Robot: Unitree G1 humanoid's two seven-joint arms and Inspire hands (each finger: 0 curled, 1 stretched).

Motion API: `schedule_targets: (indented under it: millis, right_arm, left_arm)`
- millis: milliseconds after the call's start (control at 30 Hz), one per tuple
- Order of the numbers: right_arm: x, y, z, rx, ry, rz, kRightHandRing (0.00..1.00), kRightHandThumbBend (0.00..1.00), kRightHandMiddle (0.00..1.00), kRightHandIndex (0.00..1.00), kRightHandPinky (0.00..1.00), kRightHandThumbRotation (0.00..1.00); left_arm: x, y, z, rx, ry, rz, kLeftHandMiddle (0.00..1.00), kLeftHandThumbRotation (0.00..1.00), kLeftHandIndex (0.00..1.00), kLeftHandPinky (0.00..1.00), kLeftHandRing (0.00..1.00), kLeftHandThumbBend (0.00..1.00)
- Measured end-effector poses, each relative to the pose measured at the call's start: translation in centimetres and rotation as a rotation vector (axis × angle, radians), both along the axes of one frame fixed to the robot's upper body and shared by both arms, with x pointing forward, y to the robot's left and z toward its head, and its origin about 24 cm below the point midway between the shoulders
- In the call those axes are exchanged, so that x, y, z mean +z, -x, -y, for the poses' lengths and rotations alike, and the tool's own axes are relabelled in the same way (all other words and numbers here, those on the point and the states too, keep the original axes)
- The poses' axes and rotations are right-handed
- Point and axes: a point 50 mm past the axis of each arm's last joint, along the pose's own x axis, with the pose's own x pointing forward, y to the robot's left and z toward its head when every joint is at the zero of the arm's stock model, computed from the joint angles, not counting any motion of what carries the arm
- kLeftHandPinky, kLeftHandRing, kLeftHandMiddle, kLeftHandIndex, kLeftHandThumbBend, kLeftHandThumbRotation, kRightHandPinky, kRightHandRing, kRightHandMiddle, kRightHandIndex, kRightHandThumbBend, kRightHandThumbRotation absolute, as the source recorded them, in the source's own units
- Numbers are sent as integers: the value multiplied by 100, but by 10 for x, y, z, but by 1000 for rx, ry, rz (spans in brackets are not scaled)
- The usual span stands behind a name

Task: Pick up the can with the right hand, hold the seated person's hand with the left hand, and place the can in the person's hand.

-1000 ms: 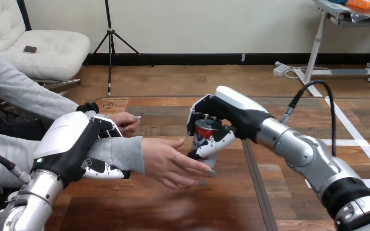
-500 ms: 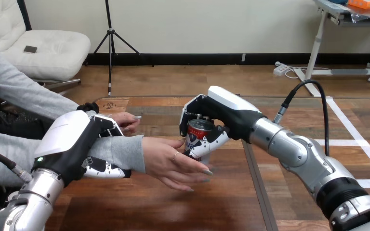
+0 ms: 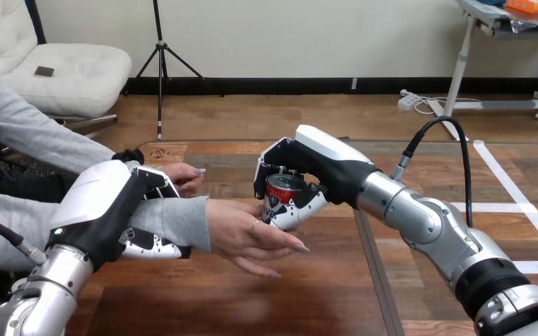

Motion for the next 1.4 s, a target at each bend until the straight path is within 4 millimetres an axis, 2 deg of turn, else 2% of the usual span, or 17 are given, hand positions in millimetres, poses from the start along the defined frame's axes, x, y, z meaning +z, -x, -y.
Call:
schedule_targets:
  millis: [767, 1400]
  right_arm:
    - [15, 0, -7, 52, 1, 50, 29, 68, 35, 42, 24, 0]
    - [19, 0, -7, 60, -2, 67, 30, 68, 36, 42, 26, 0]
  left_arm:
    - [0, 0, 0, 2, 0, 2, 41, 0, 43, 31, 35, 73]
    - [0, 0, -1, 3, 1, 3, 41, 0, 44, 31, 36, 73]
